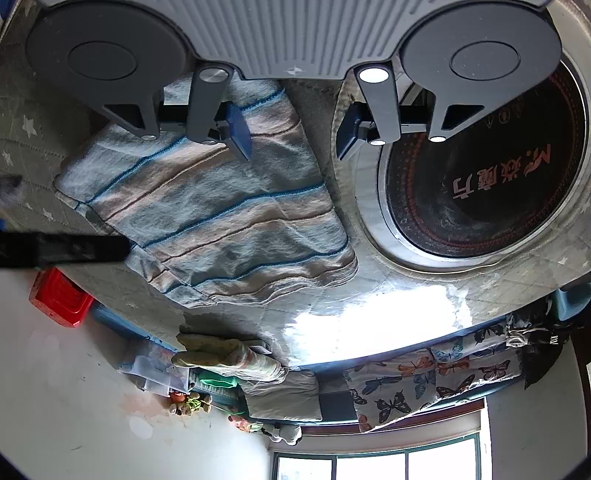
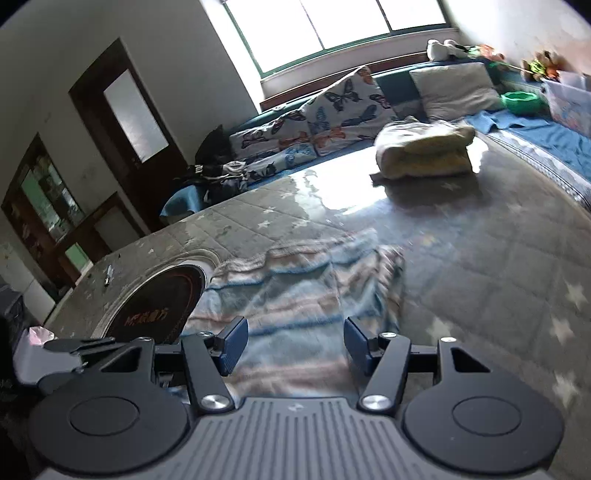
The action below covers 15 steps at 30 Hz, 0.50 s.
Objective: Fold clothes
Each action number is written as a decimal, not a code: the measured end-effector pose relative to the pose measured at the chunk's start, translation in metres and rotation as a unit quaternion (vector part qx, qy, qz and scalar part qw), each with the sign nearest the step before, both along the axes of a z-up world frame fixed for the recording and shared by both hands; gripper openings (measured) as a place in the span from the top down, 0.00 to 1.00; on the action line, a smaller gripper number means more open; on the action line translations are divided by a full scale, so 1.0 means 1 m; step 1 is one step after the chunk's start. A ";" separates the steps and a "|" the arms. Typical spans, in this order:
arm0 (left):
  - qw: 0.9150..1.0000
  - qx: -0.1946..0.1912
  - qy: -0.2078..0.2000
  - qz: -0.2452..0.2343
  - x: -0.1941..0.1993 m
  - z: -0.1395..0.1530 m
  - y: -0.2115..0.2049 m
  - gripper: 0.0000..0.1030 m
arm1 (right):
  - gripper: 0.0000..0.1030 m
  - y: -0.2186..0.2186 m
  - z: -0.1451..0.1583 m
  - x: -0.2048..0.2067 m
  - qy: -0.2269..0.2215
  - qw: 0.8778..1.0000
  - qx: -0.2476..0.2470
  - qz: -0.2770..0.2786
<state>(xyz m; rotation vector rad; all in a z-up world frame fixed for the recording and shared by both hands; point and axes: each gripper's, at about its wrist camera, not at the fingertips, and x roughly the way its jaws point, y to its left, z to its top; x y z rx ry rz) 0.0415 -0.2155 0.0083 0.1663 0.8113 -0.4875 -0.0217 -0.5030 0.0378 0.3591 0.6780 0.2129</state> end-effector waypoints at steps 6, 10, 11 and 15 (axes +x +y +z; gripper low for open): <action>1.000 -0.003 0.002 0.000 0.000 -0.001 0.002 0.45 | 0.43 0.002 -0.008 0.046 0.018 1.000 -0.020 -0.001; 1.000 -0.003 0.001 -0.002 -0.001 -0.002 0.004 0.43 | 0.44 -0.006 -0.015 0.065 0.032 0.999 -0.023 -0.021; 1.000 -0.004 0.001 -0.003 -0.001 -0.002 0.005 0.43 | 0.44 -0.007 -0.015 0.068 0.033 0.999 -0.025 -0.024; 1.000 -0.005 0.002 -0.001 -0.002 -0.002 0.007 0.42 | 0.44 -0.005 -0.013 0.081 0.041 0.998 -0.041 -0.034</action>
